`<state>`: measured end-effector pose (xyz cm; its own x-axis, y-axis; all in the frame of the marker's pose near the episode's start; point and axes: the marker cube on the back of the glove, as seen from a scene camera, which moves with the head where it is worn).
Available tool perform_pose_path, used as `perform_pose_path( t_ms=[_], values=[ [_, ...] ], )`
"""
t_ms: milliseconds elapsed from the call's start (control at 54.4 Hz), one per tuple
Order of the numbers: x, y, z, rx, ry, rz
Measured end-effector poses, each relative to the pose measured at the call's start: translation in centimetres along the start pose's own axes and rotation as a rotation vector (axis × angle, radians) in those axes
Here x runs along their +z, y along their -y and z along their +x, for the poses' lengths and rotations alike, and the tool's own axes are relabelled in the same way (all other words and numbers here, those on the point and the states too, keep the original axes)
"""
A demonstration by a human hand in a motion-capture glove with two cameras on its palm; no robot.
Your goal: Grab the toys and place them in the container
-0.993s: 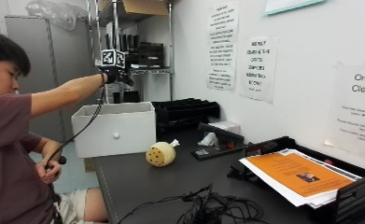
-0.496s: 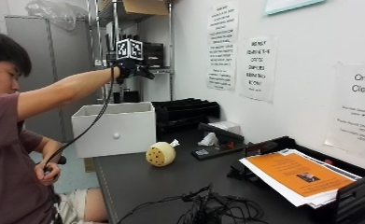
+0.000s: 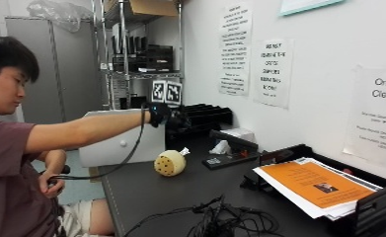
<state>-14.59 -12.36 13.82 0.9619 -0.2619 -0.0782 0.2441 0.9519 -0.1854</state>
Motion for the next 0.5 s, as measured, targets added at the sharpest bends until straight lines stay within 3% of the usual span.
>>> perform_pose_path(
  t_ms=[202,349,496],
  values=[
    [15.0,2.7,-0.1,-0.014,0.067,-0.208],
    [18.0,3.7,0.5,0.022,0.193,0.063],
    [16.6,4.2,1.1,0.072,0.265,0.159]
  ],
)
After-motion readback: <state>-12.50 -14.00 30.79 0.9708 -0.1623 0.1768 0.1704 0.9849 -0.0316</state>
